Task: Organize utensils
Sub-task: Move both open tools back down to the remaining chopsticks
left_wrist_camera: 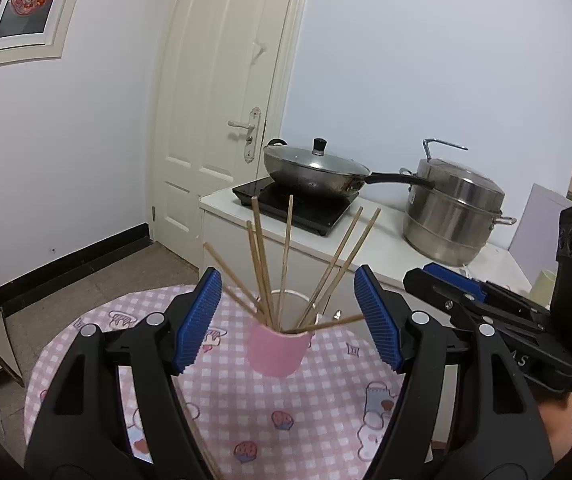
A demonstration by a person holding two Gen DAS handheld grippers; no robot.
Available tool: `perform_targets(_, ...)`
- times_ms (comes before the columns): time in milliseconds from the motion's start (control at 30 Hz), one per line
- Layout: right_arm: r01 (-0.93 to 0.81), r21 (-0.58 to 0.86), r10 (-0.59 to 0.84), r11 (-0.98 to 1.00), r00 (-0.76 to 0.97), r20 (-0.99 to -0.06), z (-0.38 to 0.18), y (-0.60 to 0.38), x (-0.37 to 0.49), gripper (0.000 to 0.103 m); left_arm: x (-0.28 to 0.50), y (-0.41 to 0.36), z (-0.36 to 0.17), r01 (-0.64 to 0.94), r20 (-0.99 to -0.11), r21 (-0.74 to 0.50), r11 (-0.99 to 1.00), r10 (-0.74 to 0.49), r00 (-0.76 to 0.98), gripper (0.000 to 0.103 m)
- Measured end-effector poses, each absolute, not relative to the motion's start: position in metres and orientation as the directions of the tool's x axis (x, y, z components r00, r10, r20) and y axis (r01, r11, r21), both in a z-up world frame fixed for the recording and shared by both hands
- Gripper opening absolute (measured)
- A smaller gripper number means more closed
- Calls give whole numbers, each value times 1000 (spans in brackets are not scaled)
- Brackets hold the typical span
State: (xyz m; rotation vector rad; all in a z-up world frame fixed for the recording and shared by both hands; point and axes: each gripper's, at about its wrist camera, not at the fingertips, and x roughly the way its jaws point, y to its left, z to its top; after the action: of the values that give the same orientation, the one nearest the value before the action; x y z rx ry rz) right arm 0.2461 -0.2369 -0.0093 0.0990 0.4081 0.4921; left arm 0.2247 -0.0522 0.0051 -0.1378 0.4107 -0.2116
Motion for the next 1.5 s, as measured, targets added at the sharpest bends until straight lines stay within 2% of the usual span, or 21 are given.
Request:
perform_targets(233, -485, 163, 509, 859, 779, -366, -8, -214, 221, 39, 202, -32, -4, 142, -445, -133, 981, -187, 876, 69)
perform_targets(500, -552, 118, 541, 825, 714, -445, -31, -170, 204, 42, 193, 10, -46, 82, -614, -151, 985, -158, 773, 73)
perform_targets(633, -557, 114, 522, 823, 662, -537, -61, -146, 210, 45, 195, 31, -79, 21, -700, -163, 986, -130, 702, 73)
perform_targets(833, -543, 89, 442, 835, 566, -695, -118, -116, 223, 48, 195, 56, -124, -57, -772, -211, 976, -131, 622, 73)
perform_targets(967, -538, 64, 387, 841, 514, -766, -148, -97, 227, 49, 196, 64, -142, -85, -795, -220, 972, -128, 593, 73)
perform_targets(1100, -536, 22, 339, 844, 501, -796, -167, -86, 229, 50, 197, 67, -153, -92, -805, -218, 971, -126, 580, 73)
perform_targets(1500, -538, -37, 286, 842, 504, -815, -187, -72, 232, 52, 205, 80, -169, -114, -819, -230, 967, -129, 560, 73)
